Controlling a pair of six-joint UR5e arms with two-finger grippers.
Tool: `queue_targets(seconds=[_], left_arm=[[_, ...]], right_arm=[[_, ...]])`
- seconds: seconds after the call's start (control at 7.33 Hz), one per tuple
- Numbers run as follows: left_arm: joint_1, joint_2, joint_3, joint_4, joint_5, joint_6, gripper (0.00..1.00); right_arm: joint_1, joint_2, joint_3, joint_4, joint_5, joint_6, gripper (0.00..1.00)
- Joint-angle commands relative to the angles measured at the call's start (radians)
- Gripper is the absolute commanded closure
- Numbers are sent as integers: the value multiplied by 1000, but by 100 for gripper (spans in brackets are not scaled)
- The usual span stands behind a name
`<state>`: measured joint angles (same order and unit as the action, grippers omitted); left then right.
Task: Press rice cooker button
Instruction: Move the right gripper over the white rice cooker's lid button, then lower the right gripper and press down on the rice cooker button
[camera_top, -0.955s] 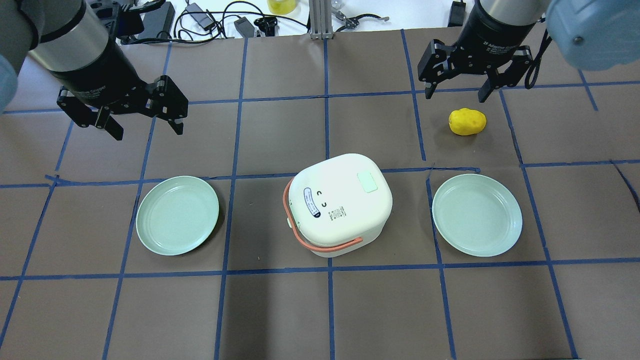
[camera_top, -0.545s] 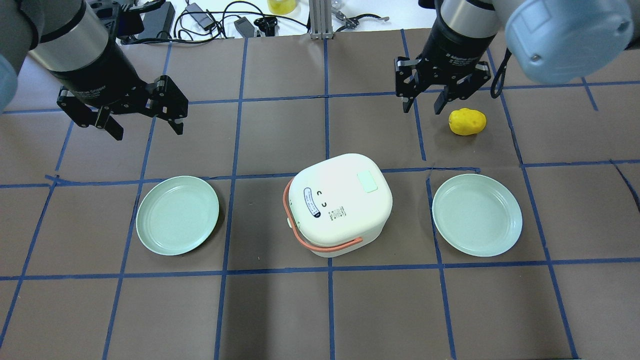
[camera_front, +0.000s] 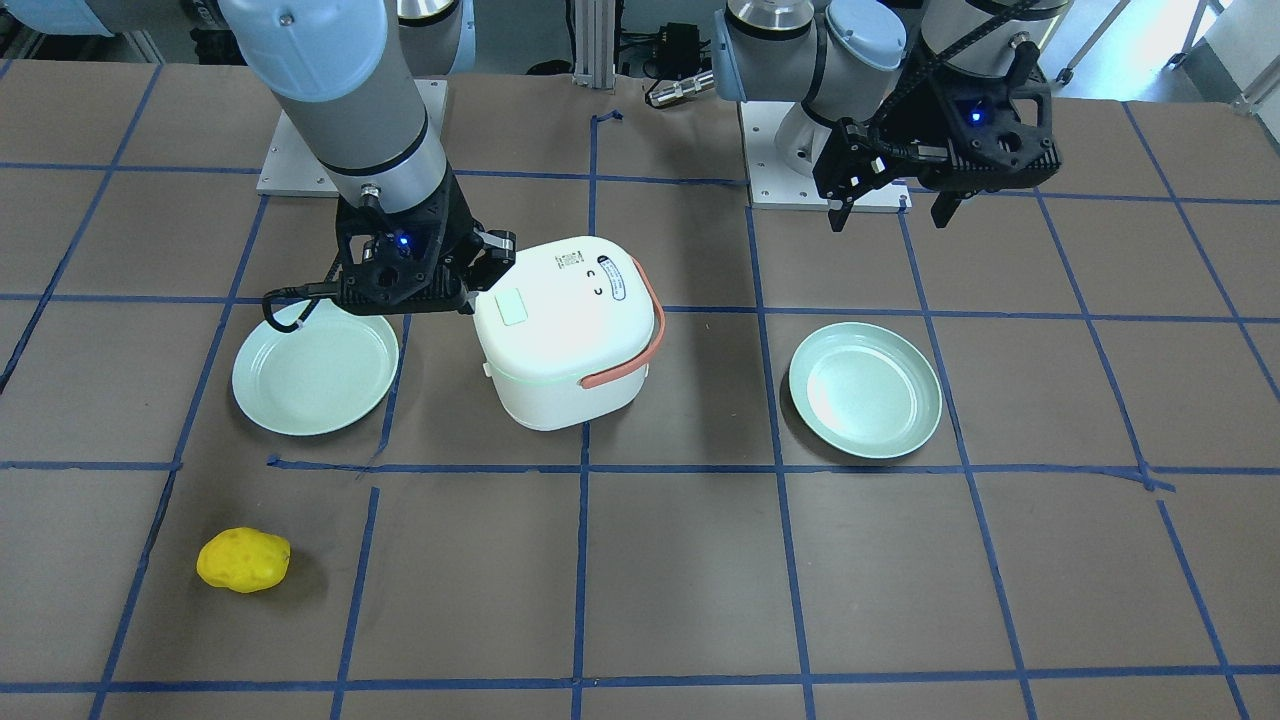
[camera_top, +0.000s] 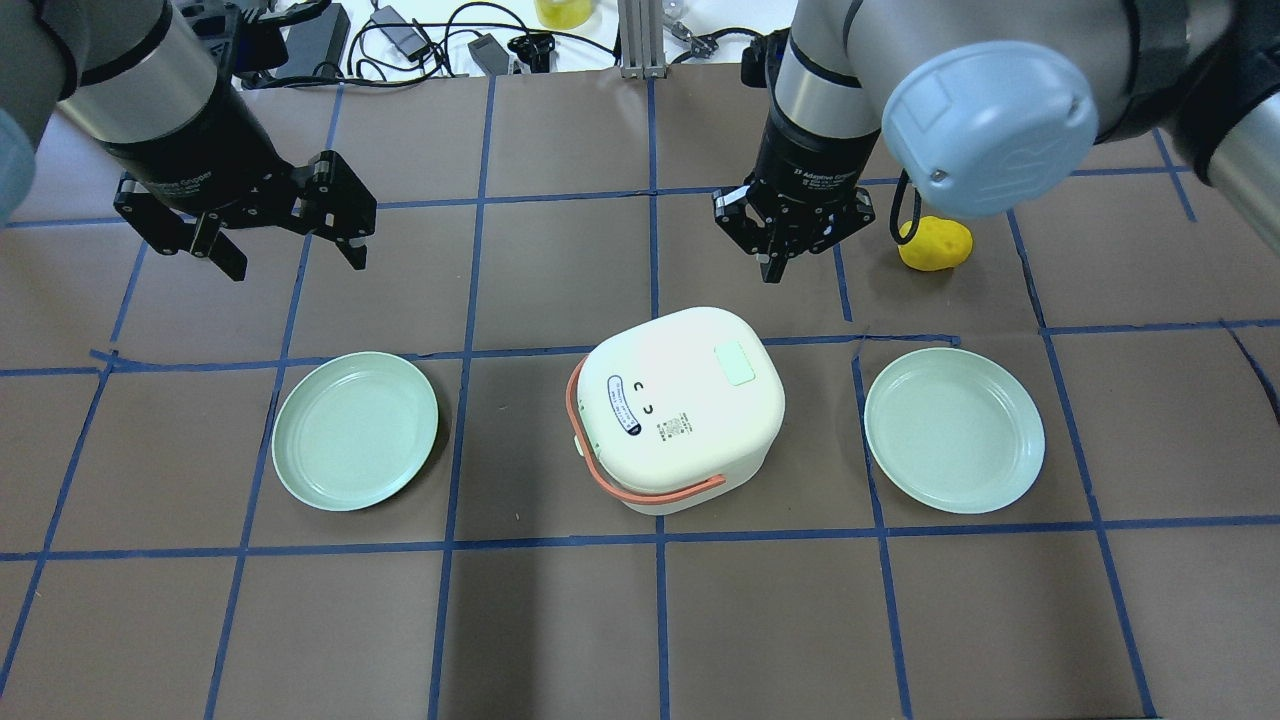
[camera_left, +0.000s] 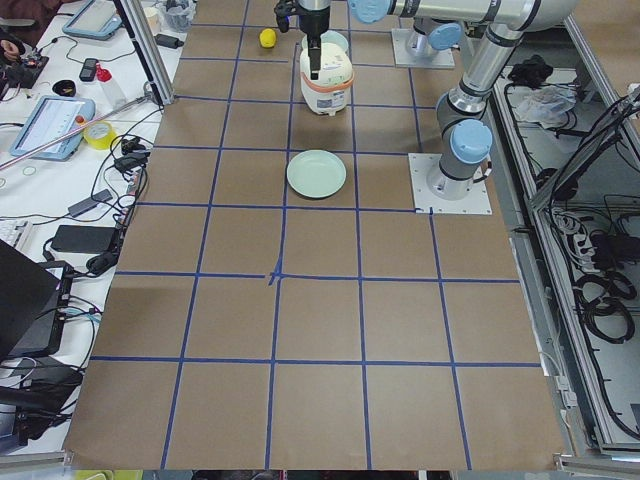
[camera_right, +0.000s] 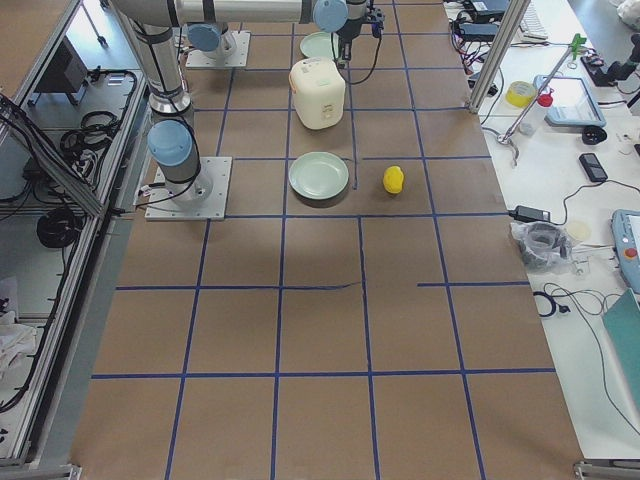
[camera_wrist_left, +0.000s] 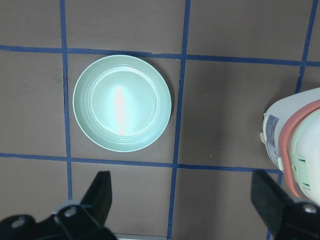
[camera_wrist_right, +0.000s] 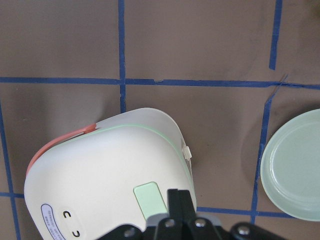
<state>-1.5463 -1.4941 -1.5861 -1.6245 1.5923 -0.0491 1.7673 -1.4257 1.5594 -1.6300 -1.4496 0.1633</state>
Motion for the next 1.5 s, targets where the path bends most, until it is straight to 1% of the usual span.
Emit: queue_targets(seconds=[0.0,0.27,0.68,0.95,1.36], left_arm=[[0,0,0,0,0,0,0],[0,0,0,0,0,0,0],[0,0,0,0,0,0,0],[0,0,0,0,0,0,0],[0,0,0,0,0,0,0]], right_arm=[[11,2,42,-7,33,10,100],[12,2,77,-19,69,9,100],[12,2,125,-47,71,7,100],[12,2,156,-77,87,7,100],[12,4,160,-79,89,7,100]])
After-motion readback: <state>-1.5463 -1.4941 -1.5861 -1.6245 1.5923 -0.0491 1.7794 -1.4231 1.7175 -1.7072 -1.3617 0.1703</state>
